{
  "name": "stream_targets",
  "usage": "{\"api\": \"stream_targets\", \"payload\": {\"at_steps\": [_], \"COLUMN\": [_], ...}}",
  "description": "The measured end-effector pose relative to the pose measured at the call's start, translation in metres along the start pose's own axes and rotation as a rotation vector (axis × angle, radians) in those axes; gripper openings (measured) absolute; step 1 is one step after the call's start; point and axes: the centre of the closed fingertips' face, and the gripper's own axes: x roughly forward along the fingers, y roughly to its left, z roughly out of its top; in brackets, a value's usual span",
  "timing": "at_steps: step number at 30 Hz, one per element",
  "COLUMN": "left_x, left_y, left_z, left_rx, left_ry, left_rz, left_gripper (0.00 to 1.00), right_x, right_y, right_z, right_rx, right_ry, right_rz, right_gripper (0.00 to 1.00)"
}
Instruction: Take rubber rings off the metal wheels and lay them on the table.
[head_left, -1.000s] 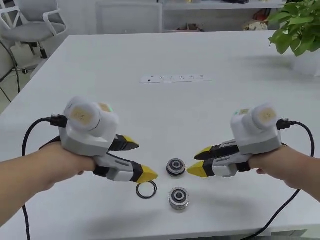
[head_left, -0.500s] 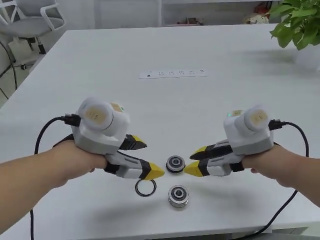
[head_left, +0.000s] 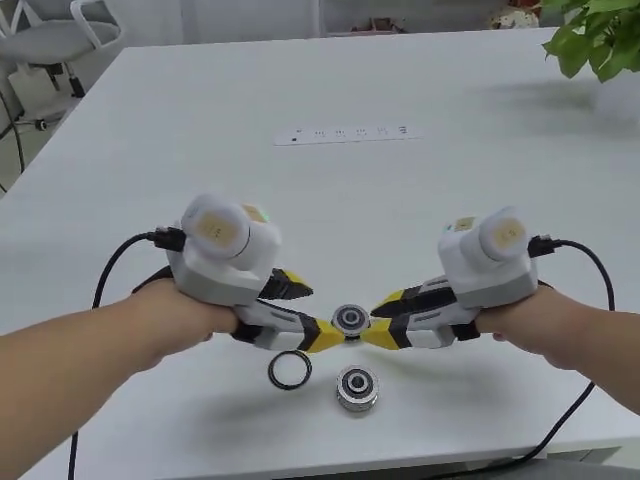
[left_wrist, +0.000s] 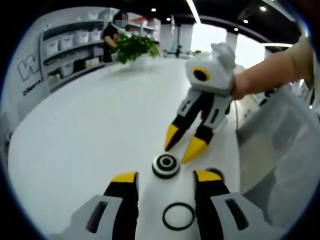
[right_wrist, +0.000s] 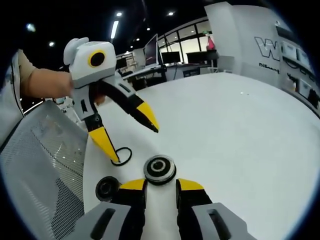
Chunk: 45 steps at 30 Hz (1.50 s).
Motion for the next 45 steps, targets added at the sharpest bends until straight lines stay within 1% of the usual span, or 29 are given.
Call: {"api": "stream_targets", "payload": {"at_steps": [7, 12, 14, 17, 22, 27, 30, 31, 33, 38, 40, 41, 45], "left_x": [0.010, 0.019, 0.022, 0.026, 0.029, 0.031, 0.032, 0.032, 0.035, 0.032, 0.031, 0.031, 0.031], "left_y": [0.000, -0.002, -0.003, -0.003, -0.004, -0.005, -0.006, -0.007, -0.007, -0.006, -0.005, -0.006, -0.007], "left_z": [0.004, 0.008, 0.008, 0.005, 0.004, 0.005, 0.004, 0.003, 0.006, 0.005, 0.005, 0.006, 0.006], "left_rx": [0.004, 0.015, 0.019, 0.025, 0.037, 0.056, 0.083, 0.092, 0.096, 0.097, 0.105, 0.121, 0.112], "left_ry": [-0.005, -0.008, -0.008, 0.004, 0.006, 0.006, 0.009, 0.019, 0.007, 0.005, 0.008, 0.001, 0.002], "left_rz": [-0.013, -0.026, -0.030, -0.037, -0.041, -0.039, -0.034, -0.030, -0.025, -0.009, 0.001, 0.005, 0.010], "left_gripper": [0.40, 0.36, 0.34, 0.32, 0.28, 0.22, 0.18, 0.17, 0.17, 0.16, 0.14, 0.14, 0.14], "right_x": [0.001, 0.001, 0.002, 0.002, 0.001, 0.001, 0.001, 0.001, 0.001, 0.000, 0.000, 0.000, -0.001], "right_y": [-0.001, 0.000, 0.001, 0.002, 0.002, 0.002, 0.001, 0.001, 0.000, 0.001, 0.000, 0.000, -0.001], "right_z": [-0.001, -0.001, -0.001, -0.001, -0.001, -0.004, -0.004, -0.004, -0.004, -0.004, -0.004, -0.004, -0.005], "right_rx": [-0.006, -0.012, -0.015, -0.015, -0.014, -0.011, -0.014, -0.015, -0.014, 0.019, 0.029, 0.034, 0.073], "right_ry": [-0.004, -0.007, -0.008, -0.010, -0.013, -0.006, -0.005, -0.005, -0.006, -0.012, -0.014, -0.015, -0.017], "right_rz": [0.009, 0.019, 0.024, 0.028, 0.028, 0.025, 0.023, 0.023, 0.021, 0.022, 0.020, 0.019, 0.015], "right_gripper": [0.18, 0.17, 0.15, 0.14, 0.13, 0.08, 0.08, 0.08, 0.06, 0.03, 0.02, 0.01, 0.00]}}
